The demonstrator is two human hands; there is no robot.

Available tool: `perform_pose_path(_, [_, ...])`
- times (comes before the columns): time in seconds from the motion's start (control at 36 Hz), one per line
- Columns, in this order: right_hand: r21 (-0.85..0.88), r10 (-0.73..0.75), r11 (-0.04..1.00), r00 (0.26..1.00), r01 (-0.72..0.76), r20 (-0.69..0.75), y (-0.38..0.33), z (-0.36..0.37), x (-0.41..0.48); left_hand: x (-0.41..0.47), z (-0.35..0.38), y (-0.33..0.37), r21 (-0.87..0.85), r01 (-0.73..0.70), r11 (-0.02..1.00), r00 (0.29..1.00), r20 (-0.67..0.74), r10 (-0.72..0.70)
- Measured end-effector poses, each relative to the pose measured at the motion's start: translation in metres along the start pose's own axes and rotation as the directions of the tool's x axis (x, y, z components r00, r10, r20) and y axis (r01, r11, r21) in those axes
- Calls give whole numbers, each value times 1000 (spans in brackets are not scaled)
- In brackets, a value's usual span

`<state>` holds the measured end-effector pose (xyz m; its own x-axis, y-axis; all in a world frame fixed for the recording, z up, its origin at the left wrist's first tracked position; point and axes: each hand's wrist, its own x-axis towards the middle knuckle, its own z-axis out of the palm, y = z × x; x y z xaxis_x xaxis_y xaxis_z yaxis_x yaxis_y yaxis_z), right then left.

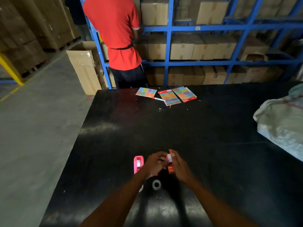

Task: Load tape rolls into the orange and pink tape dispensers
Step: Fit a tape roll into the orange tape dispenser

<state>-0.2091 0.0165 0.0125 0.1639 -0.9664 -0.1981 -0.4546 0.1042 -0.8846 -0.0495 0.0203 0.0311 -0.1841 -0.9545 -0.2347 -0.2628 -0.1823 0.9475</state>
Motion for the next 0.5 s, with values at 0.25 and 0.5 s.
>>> perform_pose_path(0.25, [10, -63, 998, 998, 63, 16, -9, -2, -14, -15, -9, 7, 53, -50, 997, 999, 24, 49])
perform_pose_path(0.5, [-39, -19, 999, 1000, 18, -25, 4, -3, -12, -27, -14, -7, 129, -51, 990, 985, -154, 71])
